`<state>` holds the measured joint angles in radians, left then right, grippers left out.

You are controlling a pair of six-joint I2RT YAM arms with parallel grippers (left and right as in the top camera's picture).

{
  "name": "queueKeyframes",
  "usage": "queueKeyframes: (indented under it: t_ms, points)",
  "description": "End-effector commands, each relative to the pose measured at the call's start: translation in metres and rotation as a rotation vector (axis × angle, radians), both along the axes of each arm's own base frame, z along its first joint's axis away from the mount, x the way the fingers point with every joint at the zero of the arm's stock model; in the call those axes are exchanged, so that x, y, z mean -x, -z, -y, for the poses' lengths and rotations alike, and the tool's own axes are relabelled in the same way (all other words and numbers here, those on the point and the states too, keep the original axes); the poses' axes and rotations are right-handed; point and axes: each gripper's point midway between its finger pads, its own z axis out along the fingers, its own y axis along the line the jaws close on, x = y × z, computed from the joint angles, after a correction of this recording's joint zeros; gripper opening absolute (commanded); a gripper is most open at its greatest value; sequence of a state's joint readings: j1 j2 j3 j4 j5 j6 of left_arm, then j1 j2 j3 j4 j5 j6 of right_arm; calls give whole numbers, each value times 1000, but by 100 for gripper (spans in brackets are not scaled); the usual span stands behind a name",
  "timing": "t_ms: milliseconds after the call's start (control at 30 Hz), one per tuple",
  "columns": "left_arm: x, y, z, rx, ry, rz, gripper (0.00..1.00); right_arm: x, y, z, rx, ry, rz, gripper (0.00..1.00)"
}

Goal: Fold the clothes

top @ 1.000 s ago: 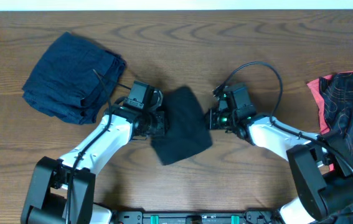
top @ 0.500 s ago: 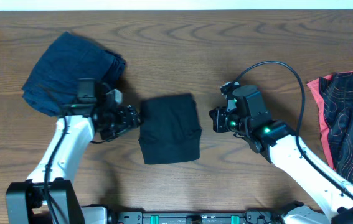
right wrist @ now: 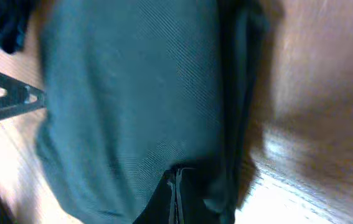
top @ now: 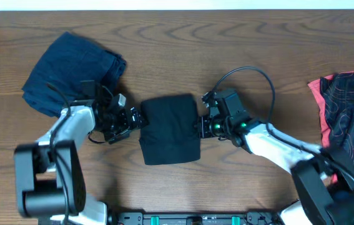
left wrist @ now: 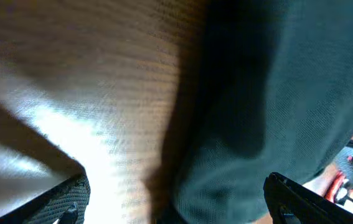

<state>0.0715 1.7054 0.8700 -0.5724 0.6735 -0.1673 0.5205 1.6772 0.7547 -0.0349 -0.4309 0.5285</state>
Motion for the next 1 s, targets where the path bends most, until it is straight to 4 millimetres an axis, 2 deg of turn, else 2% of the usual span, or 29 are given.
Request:
queueKeyframes:
  t_ms: [0, 100, 267, 367, 467, 533, 667, 700, 767, 867, 967]
  points:
    - [-3, 4, 13, 97, 30, -4, 91, 7, 18, -3, -6, 23, -87, 1]
    - [-1, 12, 26, 169, 49, -33, 91, 9, 26, -2, 4, 33, -117, 1]
    - [12, 32, 47, 205, 108, -98, 89, 8, 27, -1, 6, 36, -115, 1]
    - [20, 42, 57, 204, 143, -131, 82, 8, 27, -1, 7, 37, -116, 1]
    - [22, 47, 65, 201, 174, -129, 70, 9, 27, -1, 8, 37, -118, 1]
    - [22, 48, 68, 197, 188, -117, 57, 9, 27, -1, 8, 37, -119, 1]
    - [21, 48, 69, 197, 191, -110, 22, 9, 27, -1, 4, 34, -121, 1]
    - [20, 47, 69, 198, 190, -109, 13, 11, 25, -3, -6, 27, -125, 1]
    - [19, 44, 70, 206, 189, -103, 8, 11, 21, -2, -17, 24, -127, 1]
    - [14, 26, 77, 263, 193, -72, 6, 7, 7, 4, -25, 37, -103, 1]
    - [5, -3, 86, 332, 206, -1, 6, -1, -20, 14, -40, 47, -38, 1]
